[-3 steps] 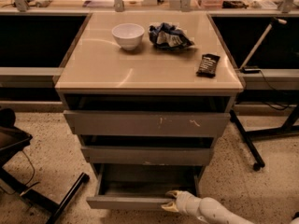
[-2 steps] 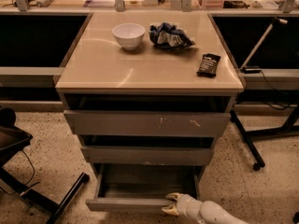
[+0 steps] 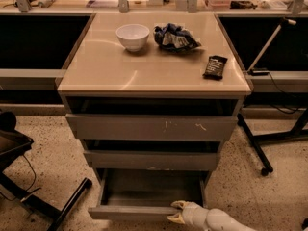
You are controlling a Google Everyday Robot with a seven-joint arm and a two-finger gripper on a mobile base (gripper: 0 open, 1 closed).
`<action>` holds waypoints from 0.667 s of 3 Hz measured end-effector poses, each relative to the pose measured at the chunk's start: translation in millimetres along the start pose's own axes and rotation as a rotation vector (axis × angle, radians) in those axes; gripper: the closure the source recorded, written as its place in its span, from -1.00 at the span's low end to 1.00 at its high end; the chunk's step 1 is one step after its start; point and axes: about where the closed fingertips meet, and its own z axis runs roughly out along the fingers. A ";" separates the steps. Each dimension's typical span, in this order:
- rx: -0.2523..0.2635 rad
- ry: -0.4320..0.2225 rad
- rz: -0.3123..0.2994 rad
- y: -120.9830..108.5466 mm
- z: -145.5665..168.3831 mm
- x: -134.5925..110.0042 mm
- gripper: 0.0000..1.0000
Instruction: Open bottom drawer
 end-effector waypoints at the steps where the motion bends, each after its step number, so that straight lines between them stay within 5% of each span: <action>1: 0.000 0.000 0.000 2.1 0.3 -3.0 1.00; 2: 0.000 0.000 0.000 3.6 0.7 -4.5 1.00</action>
Offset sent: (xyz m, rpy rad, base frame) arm -0.2039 -0.0395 -0.0403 -0.0506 -0.0838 0.1884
